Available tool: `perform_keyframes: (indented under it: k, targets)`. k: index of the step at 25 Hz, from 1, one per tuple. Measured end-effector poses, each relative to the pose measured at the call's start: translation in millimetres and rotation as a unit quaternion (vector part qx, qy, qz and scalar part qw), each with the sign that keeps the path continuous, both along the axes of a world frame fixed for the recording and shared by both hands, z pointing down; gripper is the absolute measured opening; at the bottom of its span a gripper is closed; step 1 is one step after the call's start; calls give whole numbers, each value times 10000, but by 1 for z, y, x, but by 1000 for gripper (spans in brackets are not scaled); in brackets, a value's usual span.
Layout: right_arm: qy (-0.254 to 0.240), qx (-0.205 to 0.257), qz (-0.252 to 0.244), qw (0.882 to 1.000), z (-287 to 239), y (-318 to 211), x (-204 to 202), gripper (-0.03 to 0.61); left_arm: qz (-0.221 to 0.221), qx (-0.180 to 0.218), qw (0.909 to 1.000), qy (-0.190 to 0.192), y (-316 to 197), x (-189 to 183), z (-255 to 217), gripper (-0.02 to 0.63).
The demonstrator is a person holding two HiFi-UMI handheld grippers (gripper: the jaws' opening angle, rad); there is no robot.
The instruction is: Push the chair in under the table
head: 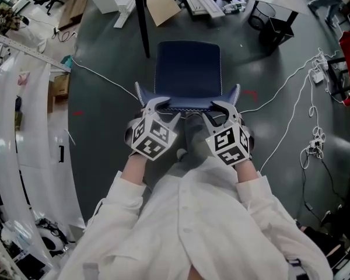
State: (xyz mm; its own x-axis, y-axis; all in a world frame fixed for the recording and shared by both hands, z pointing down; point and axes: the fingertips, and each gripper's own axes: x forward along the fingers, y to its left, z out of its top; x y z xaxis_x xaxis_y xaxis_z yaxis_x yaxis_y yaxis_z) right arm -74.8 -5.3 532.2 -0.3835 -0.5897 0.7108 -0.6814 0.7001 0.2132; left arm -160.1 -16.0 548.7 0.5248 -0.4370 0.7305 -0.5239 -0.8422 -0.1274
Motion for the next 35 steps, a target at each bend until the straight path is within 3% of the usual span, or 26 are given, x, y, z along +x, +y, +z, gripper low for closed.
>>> perform_keyframes:
  k: [8, 19, 35]
  targets:
    - [40, 173, 32, 9998, 0, -26, 5, 147, 39, 184, 9998, 18, -26, 5, 0, 181]
    - [-56, 519, -100, 9986, -3, -99, 11, 147, -31, 370, 9993, 25, -99, 10, -3, 183]
    - [0, 418, 4, 9991, -4, -226, 26, 147, -60, 304, 9995, 42, -224, 26, -6, 181]
